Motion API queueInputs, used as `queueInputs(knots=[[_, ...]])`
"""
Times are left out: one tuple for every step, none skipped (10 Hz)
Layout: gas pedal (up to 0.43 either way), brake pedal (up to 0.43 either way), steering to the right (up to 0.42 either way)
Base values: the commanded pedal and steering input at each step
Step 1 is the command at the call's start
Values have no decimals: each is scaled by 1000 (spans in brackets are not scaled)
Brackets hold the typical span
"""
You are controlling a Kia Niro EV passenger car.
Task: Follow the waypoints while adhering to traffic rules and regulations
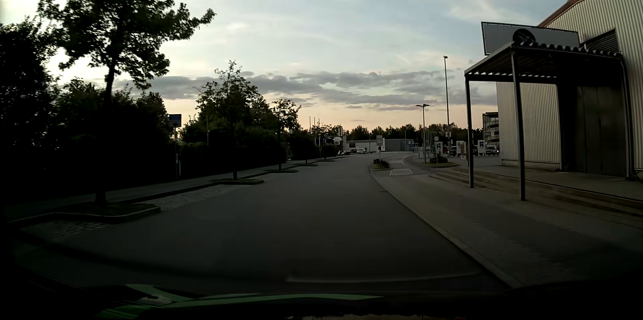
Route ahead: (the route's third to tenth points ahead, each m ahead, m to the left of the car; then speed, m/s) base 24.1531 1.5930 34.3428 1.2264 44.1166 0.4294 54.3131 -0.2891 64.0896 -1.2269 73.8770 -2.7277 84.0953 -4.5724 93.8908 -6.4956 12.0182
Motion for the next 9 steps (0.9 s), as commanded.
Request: queueInputs(knots=[[0, 0, -4], [0, 0, -4], [0, 0, -4], [47, 0, -4], [67, 0, -4], [67, 0, -4], [67, 0, -4], [67, 0, -4], [67, 0, -4]])
